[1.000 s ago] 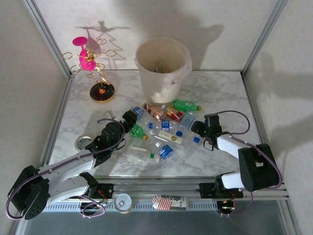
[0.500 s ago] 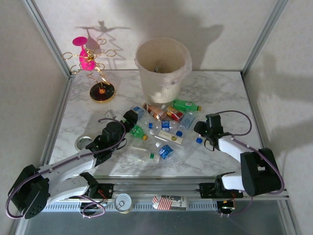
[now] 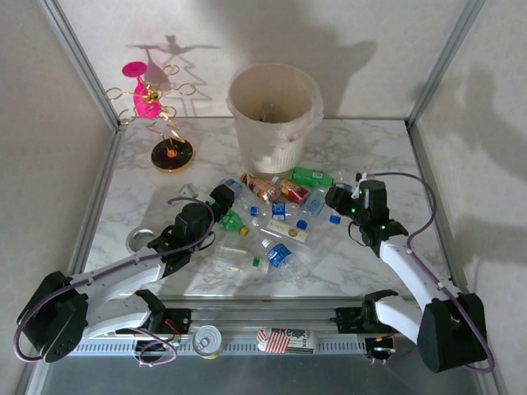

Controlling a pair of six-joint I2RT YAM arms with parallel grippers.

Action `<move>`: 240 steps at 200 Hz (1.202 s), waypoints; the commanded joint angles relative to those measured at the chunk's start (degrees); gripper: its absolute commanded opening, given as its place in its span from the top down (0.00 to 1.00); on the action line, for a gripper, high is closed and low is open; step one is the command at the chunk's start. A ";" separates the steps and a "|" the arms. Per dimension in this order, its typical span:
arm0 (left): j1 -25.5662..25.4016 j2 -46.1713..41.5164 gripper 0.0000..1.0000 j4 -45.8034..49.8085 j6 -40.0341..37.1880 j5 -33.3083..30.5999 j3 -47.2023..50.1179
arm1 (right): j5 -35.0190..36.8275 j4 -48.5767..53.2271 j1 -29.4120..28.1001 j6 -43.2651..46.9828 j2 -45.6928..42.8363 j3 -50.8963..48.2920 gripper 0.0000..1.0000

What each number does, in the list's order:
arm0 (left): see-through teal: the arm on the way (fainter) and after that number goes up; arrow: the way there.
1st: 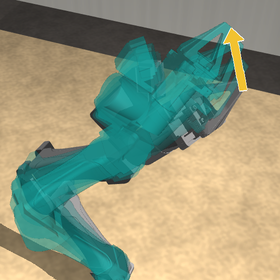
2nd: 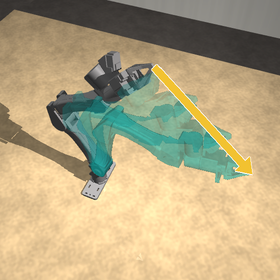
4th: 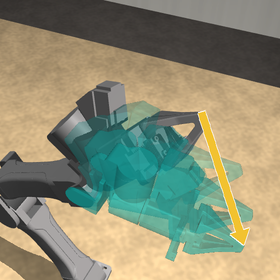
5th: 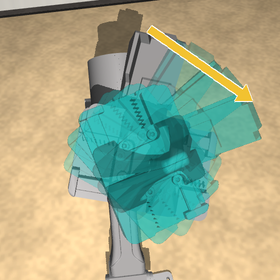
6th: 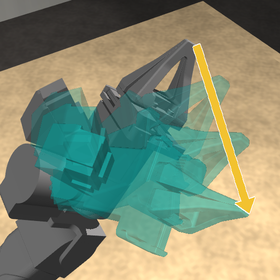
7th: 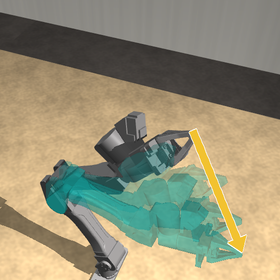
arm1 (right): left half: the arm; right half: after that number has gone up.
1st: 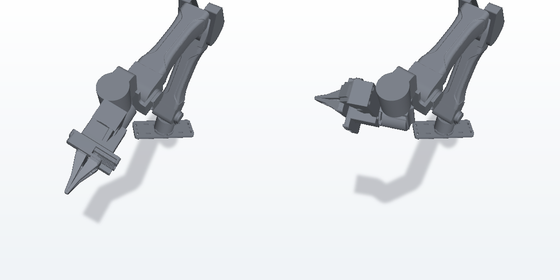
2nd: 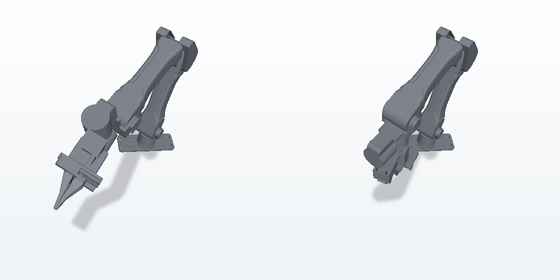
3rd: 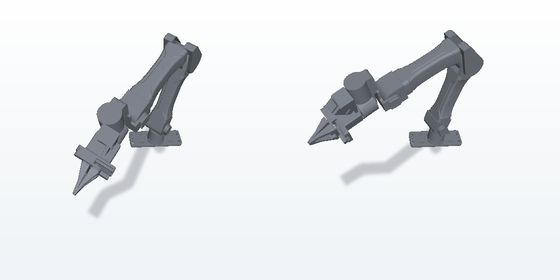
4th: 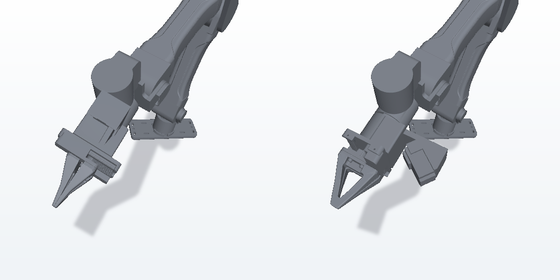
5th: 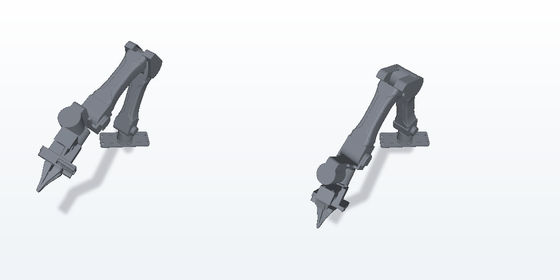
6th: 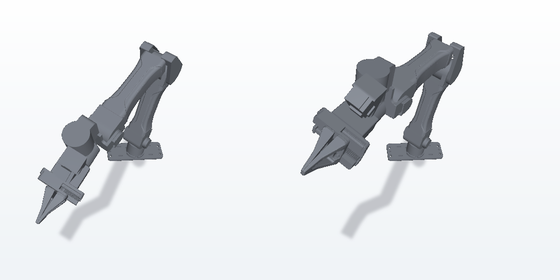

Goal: Put the plastic bottles in the bin

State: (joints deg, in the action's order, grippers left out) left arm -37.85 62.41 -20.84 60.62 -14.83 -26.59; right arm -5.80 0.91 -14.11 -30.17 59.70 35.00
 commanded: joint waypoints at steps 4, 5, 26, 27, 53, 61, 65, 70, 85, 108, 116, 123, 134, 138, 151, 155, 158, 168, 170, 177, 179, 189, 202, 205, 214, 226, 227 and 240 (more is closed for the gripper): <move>-0.32 -1.15 0.00 -1.25 -0.94 -0.83 0.42 | -7.91 -0.91 0.31 2.53 -1.28 7.09 0.50; -0.31 -1.24 0.00 -1.28 -0.94 -0.91 0.50 | -8.13 -0.91 0.31 2.55 -1.18 7.35 0.50; -0.06 -3.67 0.00 -0.47 -0.84 -1.90 2.22 | -10.74 -0.91 -0.03 3.15 1.06 14.00 0.51; -0.01 -3.82 0.00 -0.40 -0.85 -1.97 2.32 | -10.77 -0.91 -0.08 3.17 1.18 14.37 0.51; 0.73 -7.97 0.00 1.77 -0.69 -3.21 4.27 | -11.04 -0.38 -1.42 5.04 5.61 23.44 0.52; 0.92 -9.56 0.01 1.86 -0.60 -3.72 4.95 | -10.71 -0.46 -1.85 5.77 7.03 26.39 0.52; 1.01 -10.41 0.00 3.41 -0.58 -3.98 5.32 | -10.52 -0.55 -2.09 6.05 7.89 27.75 0.52; 1.10 -11.38 0.00 4.04 -0.43 -4.35 5.84 | -10.38 -0.60 -2.32 6.41 8.83 29.40 0.52; 1.46 -14.30 0.00 5.33 0.11 -5.24 7.36 | -10.35 -0.97 -3.02 7.46 12.37 34.58 0.53; 1.81 -18.38 0.00 7.16 0.90 -5.99 9.24 | -9.59 -1.70 -4.19 8.23 18.81 41.93 0.54; 1.80 -19.65 0.00 8.20 1.00 -6.08 9.36 | -9.73 -1.57 -4.71 8.50 21.54 44.55 0.54; 1.81 -20.78 0.00 9.32 0.93 -6.16 9.36 | -9.49 -1.60 -5.30 8.81 23.70 46.75 0.54; 1.81 -22.35 0.00 10.92 0.82 -6.34 9.45 | -8.74 -1.32 -6.34 9.50 27.59 50.26 0.54; 1.81 -22.83 0.00 11.55 0.76 -6.43 9.55 | -8.50 -1.07 -6.68 9.91 28.98 51.58 0.54; 1.90 -24.46 0.00 13.06 0.64 -6.53 9.75 | -6.87 0.46 -7.75 10.92 33.53 56.33 0.53; 1.90 -24.93 0.00 13.53 0.73 -6.53 9.80 | -6.50 1.12 -7.93 11.30 35.24 57.87 0.53; 1.85 -25.15 0.00 13.83 0.69 -6.48 9.80 | -6.24 1.71 -8.07 11.60 36.34 59.07 0.53; 1.90 -26.19 0.01 14.86 0.81 -6.36 9.93 | -5.30 3.97 -8.58 12.39 39.98 63.27 0.53; 1.90 -26.37 0.00 15.04 0.81 -6.40 9.97 | -5.13 4.47 -8.70 12.57 40.74 64.14 0.53; 1.90 -27.04 0.00 15.67 0.90 -6.16 10.05 | -4.70 6.16 -8.95 13.10 43.02 67.15 0.53; 1.81 -27.25 0.00 15.83 0.90 -6.06 10.06 | -4.60 6.62 -9.02 13.23 43.65 67.97 0.53; 1.88 -28.07 0.01 16.74 0.90 -5.86 10.11 | -4.62 8.55 -9.19 13.72 46.47 71.94 0.53; 1.89 -28.93 0.01 17.85 0.90 -5.65 10.24 | -4.97 10.72 -9.54 14.06 49.65 76.53 0.52; 1.90 -29.12 0.00 18.05 0.83 -5.59 10.24 | -5.01 11.14 -9.55 14.21 50.31 77.50 0.52; 1.90 -29.56 0.00 18.66 0.87 -5.56 10.22 | -5.10 12.35 -9.71 14.40 52.00 79.96 0.52; 1.88 -30.05 0.00 19.17 0.95 -5.47 10.24 | -5.21 13.74 -9.87 14.61 54.05 82.72 0.52; 1.89 -30.15 0.00 19.26 0.97 -5.47 10.29 | -5.24 13.84 -9.88 14.61 54.22 82.96 0.52; 1.90 -30.48 0.01 19.41 0.99 -5.43 10.28 | -4.65 15.65 -10.03 14.93 56.34 85.73 0.51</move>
State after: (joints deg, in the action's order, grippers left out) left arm -36.53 33.06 -4.25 61.17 -19.57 -16.88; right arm -11.79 11.07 -23.64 -17.15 112.44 115.72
